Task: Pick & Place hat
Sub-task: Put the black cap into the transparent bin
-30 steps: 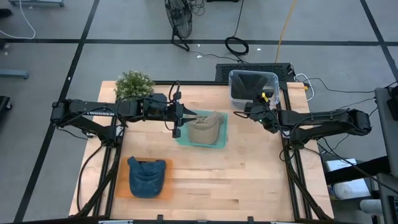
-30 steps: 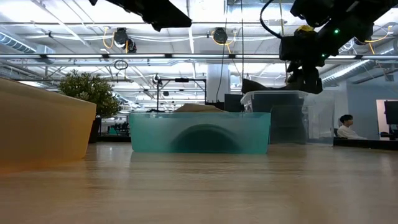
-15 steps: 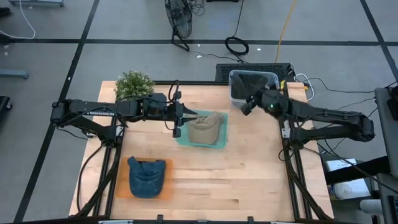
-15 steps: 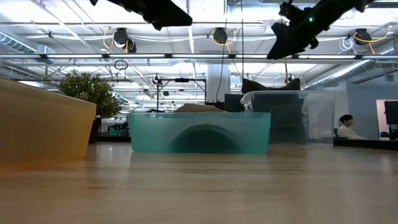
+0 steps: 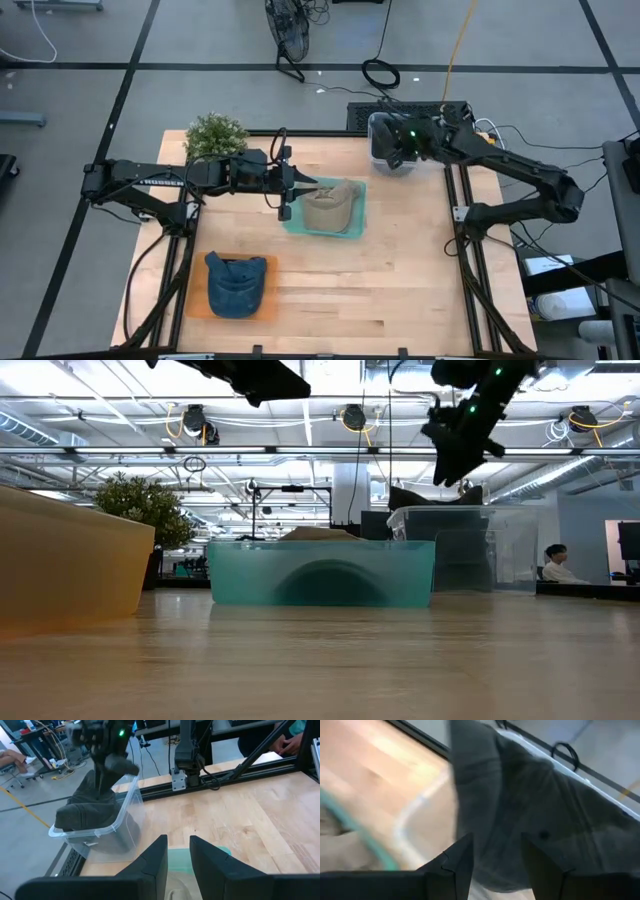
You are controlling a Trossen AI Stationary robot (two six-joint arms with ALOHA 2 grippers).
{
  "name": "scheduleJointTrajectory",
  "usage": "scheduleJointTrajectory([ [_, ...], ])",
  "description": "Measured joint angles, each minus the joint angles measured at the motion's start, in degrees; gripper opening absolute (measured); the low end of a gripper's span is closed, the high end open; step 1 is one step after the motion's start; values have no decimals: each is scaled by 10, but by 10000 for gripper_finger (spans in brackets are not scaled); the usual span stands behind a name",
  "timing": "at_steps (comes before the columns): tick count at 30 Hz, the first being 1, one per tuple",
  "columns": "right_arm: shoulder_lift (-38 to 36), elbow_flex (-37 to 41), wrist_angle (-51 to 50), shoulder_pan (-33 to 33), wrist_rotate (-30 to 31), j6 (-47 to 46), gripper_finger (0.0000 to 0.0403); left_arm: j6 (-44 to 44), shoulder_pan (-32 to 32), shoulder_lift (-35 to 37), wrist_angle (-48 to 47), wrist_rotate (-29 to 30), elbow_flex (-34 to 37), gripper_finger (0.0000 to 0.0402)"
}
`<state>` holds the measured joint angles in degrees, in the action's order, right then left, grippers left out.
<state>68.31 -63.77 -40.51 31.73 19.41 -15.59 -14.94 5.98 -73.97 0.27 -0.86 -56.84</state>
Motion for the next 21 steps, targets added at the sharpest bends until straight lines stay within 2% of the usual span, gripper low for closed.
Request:
scheduleJointTrajectory([
  [6,57,0,-18,51,-1,11,148,0,0,0,-8,0,0,93],
  [12,85,0,-74,50,-45,13,148,-16,0,0,-18,0,0,93],
  [21,89,2,-63,51,-47,30,148,-17,0,0,-6,0,0,93],
])
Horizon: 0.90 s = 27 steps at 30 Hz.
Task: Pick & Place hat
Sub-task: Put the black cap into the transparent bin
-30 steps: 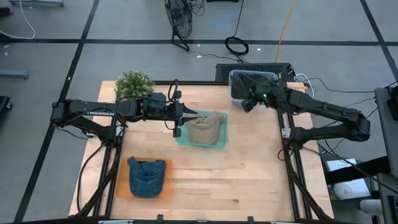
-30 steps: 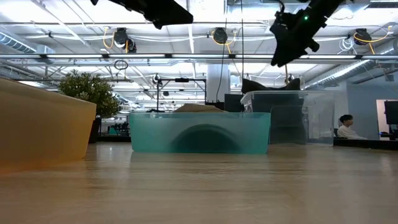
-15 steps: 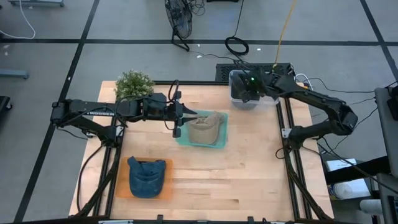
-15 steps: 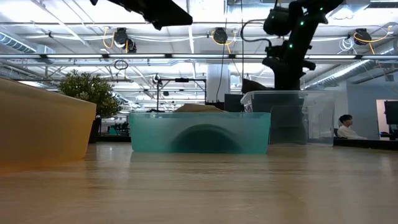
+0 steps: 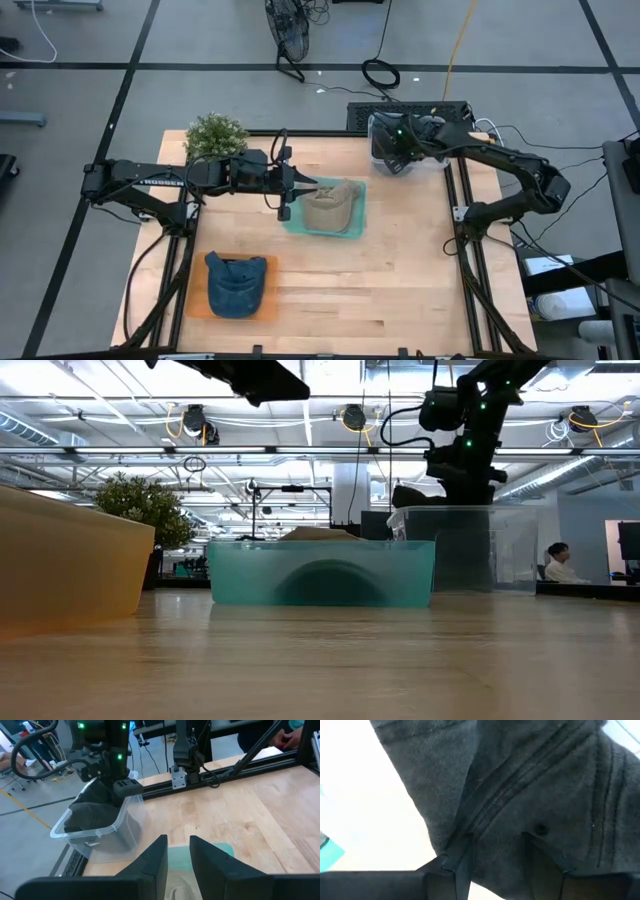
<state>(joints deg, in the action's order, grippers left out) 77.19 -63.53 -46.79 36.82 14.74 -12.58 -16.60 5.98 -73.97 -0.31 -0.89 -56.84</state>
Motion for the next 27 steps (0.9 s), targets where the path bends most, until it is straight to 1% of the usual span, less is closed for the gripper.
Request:
scheduleJointTrajectory([
  [3,0,22,33,6,-10,12,148,0,0,0,1,0,0,93],
  [7,-2,69,76,18,-55,13,148,2,0,0,1,0,0,93],
  [10,-3,93,102,26,-58,12,148,2,0,0,1,0,0,93],
  [14,-7,95,102,37,-60,24,147,0,0,0,1,0,0,93],
  [20,-47,77,96,41,-60,37,142,-1,1,0,1,0,0,93],
  [24,-73,68,105,41,-58,37,142,-1,3,0,1,0,0,93],
  [27,-73,68,124,46,-58,28,139,4,4,0,4,0,0,93],
])
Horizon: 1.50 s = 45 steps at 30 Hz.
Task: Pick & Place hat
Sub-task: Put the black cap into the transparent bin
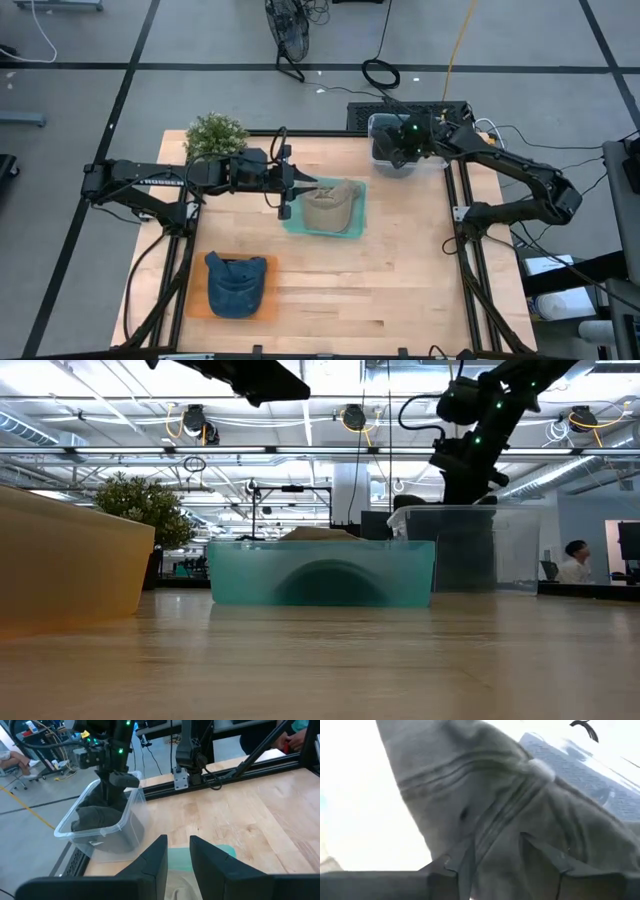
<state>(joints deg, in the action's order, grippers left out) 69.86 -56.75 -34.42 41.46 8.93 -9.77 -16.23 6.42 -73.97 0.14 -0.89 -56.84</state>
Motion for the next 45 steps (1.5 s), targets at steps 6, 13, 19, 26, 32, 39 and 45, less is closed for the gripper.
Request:
scheduleJointTrajectory([
  [6,53,-1,5,25,-48,-15,134,2,0,0,1,0,0,93],
  [13,119,-5,-26,54,-109,4,134,-2,8,0,1,0,0,93],
  [19,139,-4,24,78,-137,15,134,-1,16,0,-1,0,0,93],
  [26,183,-3,11,94,-168,26,134,3,22,0,-4,-1,0,93],
  [32,200,-2,26,92,-164,33,134,3,23,0,-5,-2,0,93],
  [39,138,0,35,92,-160,31,134,4,23,0,-16,-2,0,93],
  [45,58,2,10,91,-151,14,135,5,23,0,-17,-4,0,93],
])
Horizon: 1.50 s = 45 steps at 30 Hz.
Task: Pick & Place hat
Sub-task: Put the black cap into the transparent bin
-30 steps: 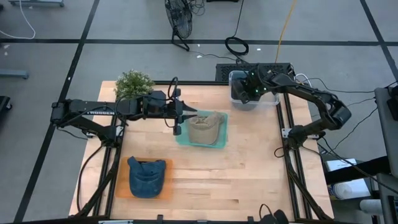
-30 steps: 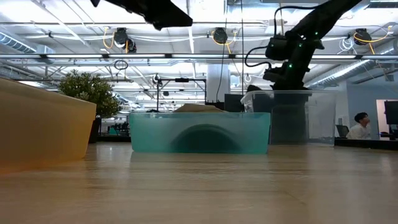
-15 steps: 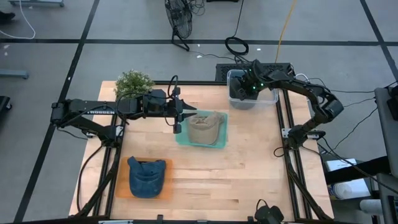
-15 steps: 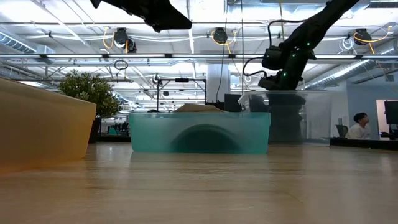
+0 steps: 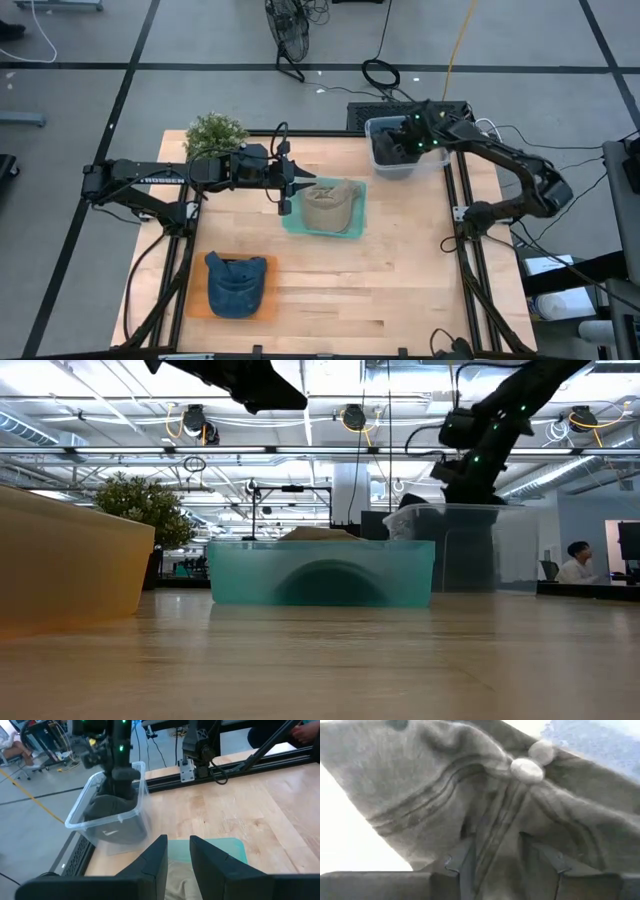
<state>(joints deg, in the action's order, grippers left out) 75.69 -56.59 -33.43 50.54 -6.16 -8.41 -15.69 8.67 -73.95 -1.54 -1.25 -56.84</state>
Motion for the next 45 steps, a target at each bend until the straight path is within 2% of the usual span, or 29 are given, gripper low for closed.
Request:
scheduleJointTrajectory([
  [6,-43,0,-17,-13,4,-3,135,4,0,0,3,0,0,93],
  [12,-55,-1,-15,-33,2,-14,135,7,0,0,4,-2,0,93],
  [18,-17,9,-29,-48,1,-29,135,8,0,0,12,-2,0,93],
  [25,33,20,2,-52,1,-27,135,8,0,0,12,-2,0,93],
  [33,41,22,37,-41,2,-20,135,5,0,0,6,-2,0,93],
  [39,21,23,30,-40,3,-18,134,3,3,0,0,-2,0,93],
  [45,-37,24,28,-41,20,-20,134,6,3,0,0,-2,0,93],
])
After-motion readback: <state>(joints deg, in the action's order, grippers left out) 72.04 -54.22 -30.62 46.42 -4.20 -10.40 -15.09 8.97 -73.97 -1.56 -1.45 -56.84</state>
